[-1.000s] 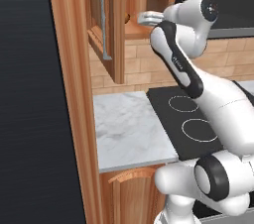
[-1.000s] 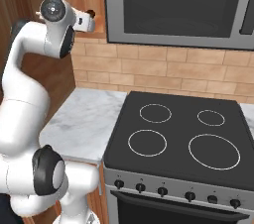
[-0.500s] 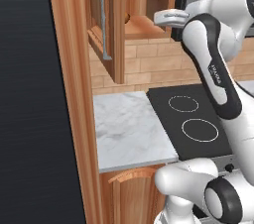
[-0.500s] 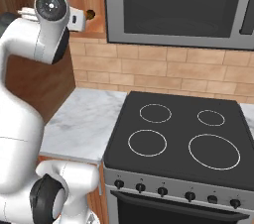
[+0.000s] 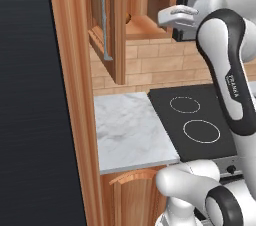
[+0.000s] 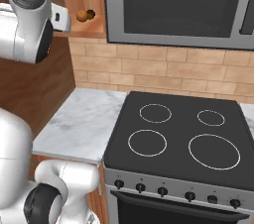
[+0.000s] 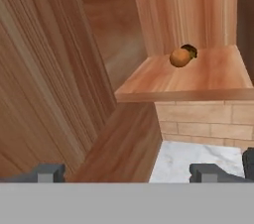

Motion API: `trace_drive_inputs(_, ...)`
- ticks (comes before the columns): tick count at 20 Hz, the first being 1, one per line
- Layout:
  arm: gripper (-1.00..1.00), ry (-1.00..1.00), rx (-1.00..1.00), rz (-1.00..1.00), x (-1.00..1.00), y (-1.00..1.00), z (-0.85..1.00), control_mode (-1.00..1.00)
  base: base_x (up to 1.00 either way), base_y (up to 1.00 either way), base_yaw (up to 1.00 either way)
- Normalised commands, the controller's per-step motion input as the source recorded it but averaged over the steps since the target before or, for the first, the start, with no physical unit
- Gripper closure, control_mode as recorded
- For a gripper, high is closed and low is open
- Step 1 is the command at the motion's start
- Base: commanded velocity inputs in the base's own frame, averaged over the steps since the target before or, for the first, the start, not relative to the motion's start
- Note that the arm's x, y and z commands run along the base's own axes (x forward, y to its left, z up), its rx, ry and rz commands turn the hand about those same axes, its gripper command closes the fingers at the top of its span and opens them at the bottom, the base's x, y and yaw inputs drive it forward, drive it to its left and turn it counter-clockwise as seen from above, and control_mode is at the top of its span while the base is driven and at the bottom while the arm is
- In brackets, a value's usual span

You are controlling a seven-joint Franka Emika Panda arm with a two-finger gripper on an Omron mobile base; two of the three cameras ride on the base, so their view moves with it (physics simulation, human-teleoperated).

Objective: Pick the tangerine, sweet potato from the counter and place them in the cabinet. Then close the cabinet.

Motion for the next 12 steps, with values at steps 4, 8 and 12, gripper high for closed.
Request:
trace_drive_inputs(4,-1.00,0.03,0.00,0.00,-0.37,0.42,0.00,-1.00,0.00,0.00,0.00)
trace_drive_inputs(8,-1.00,0.00,-0.01,0.00,-0.64,0.31,0.00,-1.00,0.00,0.00,0.00)
trace_drive_inputs(12,-1.00,0.00,-0.01,0.00,-0.81,0.13,0.00,-1.00,0.00,0.00,0.00)
